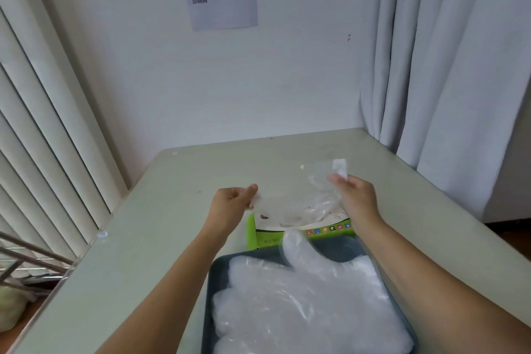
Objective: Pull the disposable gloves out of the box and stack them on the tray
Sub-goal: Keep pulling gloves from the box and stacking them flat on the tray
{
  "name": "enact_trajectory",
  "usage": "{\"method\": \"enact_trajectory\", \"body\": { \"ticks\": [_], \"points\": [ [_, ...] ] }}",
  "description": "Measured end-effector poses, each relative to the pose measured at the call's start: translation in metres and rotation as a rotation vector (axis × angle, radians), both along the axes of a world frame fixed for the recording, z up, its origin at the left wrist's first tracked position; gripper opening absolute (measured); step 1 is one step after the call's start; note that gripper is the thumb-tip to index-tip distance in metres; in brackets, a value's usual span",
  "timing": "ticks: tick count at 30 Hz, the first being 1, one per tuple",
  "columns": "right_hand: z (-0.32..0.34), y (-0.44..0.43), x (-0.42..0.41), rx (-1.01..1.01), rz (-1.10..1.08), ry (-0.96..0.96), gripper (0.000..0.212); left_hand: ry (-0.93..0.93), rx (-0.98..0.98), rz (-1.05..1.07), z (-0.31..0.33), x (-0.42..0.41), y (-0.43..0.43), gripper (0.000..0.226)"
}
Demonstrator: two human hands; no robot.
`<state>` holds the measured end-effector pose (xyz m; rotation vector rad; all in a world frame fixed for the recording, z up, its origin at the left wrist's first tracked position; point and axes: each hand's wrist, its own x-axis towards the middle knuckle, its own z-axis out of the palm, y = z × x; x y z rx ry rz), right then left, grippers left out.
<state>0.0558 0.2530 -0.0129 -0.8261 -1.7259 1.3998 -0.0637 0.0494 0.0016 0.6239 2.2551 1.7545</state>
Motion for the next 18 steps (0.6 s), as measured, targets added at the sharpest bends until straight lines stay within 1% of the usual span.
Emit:
{"method": "enact_trajectory", "body": {
  "ticks": [2,4,5,7,8,9,11,13,14,16,18],
  "points": [
    [0.015,0.001,0.004,-0.132,0.008,0.139,0.02,0.017,-0.085,0.018,-0.004,-0.001,-0.001,0.049],
    [0.037,0.0,0.008,-0.185,0.027,0.26,0.013,0.014,-0.173,0.023,-0.01,-0.001,-0.001,0.046],
    [0.049,-0.001,0.011,-0.178,0.038,0.302,0.016,0.001,-0.209,0.028,-0.014,-0.002,0.0,0.045],
    [0.074,-0.007,0.019,-0.12,0.083,0.375,0.032,-0.006,-0.287,0.036,-0.02,-0.005,0.0,0.048],
    [0.087,-0.011,0.024,-0.1,0.119,0.419,0.037,0.012,-0.329,0.042,-0.02,-0.004,0.0,0.05],
    [0.1,-0.015,0.03,-0.095,0.155,0.468,0.036,0.022,-0.375,0.047,-0.019,-0.004,0.001,0.051],
    [0.122,-0.023,0.04,-0.115,0.236,0.502,0.023,0.04,-0.442,0.072,-0.017,-0.004,0.0,0.053],
    [0.138,-0.031,0.047,-0.117,0.33,0.441,0.016,0.048,-0.461,0.122,-0.008,-0.004,-0.005,0.058],
    [0.142,-0.036,0.052,-0.102,0.36,0.375,0.016,0.06,-0.425,0.18,-0.004,-0.003,-0.007,0.062],
    [0.145,-0.046,0.057,-0.049,0.36,0.23,0.017,0.087,-0.236,0.307,0.009,0.001,-0.013,0.07],
    [0.146,-0.058,0.064,0.01,0.337,0.138,0.015,0.155,0.024,0.29,0.033,0.021,-0.02,0.063]
  ]
}}
